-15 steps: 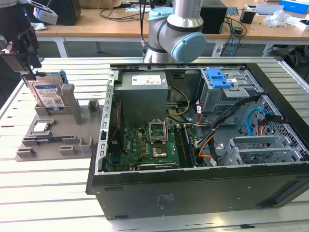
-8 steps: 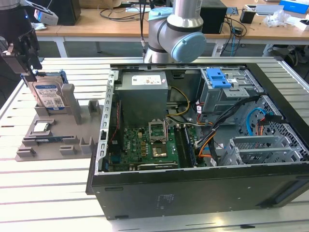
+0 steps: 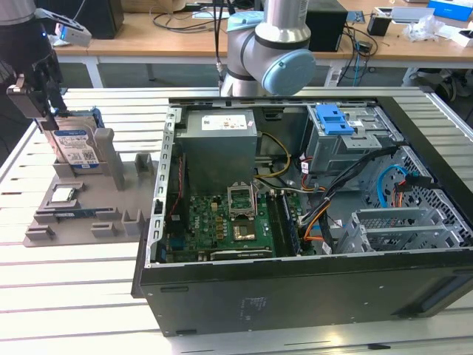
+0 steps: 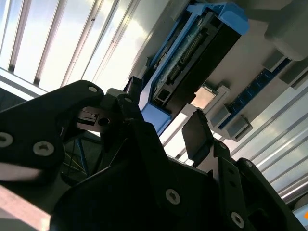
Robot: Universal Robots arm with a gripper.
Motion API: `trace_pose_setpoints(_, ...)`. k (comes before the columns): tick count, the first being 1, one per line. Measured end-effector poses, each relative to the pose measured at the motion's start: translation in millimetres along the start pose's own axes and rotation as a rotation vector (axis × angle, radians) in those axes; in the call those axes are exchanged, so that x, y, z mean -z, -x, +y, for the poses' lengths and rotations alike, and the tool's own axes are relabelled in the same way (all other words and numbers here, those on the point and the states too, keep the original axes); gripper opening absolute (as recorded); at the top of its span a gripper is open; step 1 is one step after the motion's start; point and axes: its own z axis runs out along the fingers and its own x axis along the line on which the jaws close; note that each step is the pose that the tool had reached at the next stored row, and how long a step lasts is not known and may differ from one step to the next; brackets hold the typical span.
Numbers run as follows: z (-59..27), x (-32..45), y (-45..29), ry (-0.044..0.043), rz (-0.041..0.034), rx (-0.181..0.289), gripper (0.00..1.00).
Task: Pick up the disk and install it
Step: 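Pick up the disk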
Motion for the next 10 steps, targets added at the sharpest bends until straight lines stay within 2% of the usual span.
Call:
trace_pose_setpoints(2,0.9,-3.6,0.3,0.0,0.0001,0.0,0.62)
trace_pose_setpoints(10,1.6,-10.1,0.8,0.0,0.0,0.0,0.62)
